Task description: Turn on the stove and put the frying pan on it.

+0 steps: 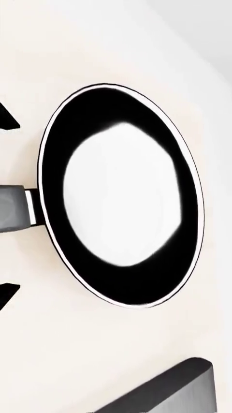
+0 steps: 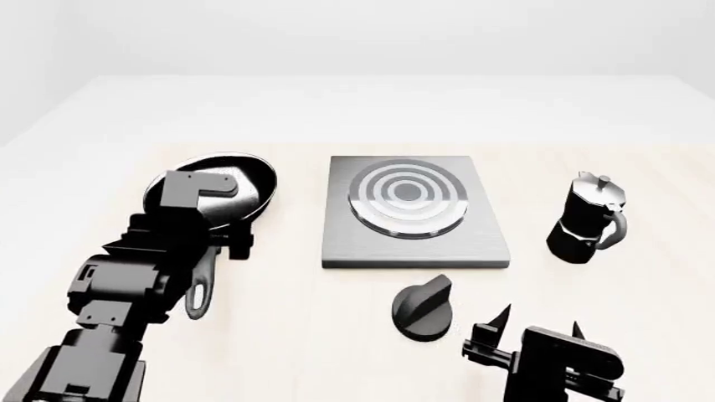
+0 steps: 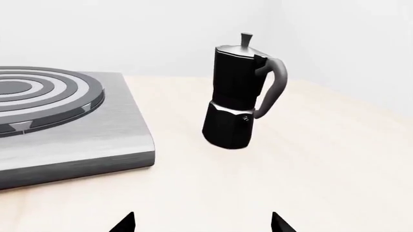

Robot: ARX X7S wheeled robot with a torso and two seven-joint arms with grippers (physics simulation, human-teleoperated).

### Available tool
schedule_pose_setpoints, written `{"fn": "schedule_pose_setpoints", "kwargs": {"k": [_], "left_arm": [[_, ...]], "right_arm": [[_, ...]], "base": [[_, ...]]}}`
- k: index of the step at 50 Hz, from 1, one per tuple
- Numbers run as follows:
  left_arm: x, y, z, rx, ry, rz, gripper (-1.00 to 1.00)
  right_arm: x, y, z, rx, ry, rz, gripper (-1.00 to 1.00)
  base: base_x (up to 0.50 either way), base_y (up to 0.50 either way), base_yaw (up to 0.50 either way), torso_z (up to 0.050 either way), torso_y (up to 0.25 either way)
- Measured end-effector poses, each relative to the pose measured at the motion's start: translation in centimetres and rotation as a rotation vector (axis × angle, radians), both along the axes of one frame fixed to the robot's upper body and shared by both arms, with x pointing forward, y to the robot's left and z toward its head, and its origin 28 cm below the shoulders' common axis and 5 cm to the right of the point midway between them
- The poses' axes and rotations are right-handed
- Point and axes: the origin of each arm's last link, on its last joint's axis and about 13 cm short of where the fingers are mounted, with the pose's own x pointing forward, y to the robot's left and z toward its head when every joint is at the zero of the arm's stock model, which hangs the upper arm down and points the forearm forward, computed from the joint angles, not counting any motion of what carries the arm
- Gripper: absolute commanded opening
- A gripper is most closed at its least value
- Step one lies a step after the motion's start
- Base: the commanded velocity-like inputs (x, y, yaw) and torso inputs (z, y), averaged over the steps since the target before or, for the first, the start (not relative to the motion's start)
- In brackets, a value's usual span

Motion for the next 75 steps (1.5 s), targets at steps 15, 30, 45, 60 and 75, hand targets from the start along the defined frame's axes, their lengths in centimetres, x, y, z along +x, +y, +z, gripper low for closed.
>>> {"fn": "schedule_pose_setpoints", "kwargs": {"k": [15, 30, 45, 60, 75], "left_arm": [[0.0, -0.2, -0.6, -0.052, 0.062, 0.022, 1.0], [0.0, -0.2, -1.0, -0.091, 0.105, 0.05, 1.0], [-0.1, -0.1, -1.5, -0.091, 0.144, 0.061, 1.0], [-0.2, -0.1, -2.1, -0.087, 0.177, 0.059, 1.0], [-0.2, -0.1, -2.7, -0.084, 0.199, 0.06, 1.0]], "right_arm": [[0.0, 0.0, 0.0, -0.002, 0.001, 0.001, 1.0], [0.0, 0.1, 0.0, -0.003, 0.001, 0.005, 1.0], [0.0, 0.1, 0.0, -0.003, 0.003, 0.007, 1.0], [0.0, 0.1, 0.0, -0.002, 0.004, 0.009, 1.0], [0.0, 0.1, 0.0, -0.002, 0.005, 0.009, 1.0]], "base": [[0.0, 0.0, 0.0, 0.0, 0.0], [0.0, 0.0, 0.0, 0.0, 0.0], [0.0, 0.0, 0.0, 0.0, 0.0], [0.0, 0.0, 0.0, 0.0, 0.0], [0.0, 0.0, 0.0, 0.0, 0.0]]}}
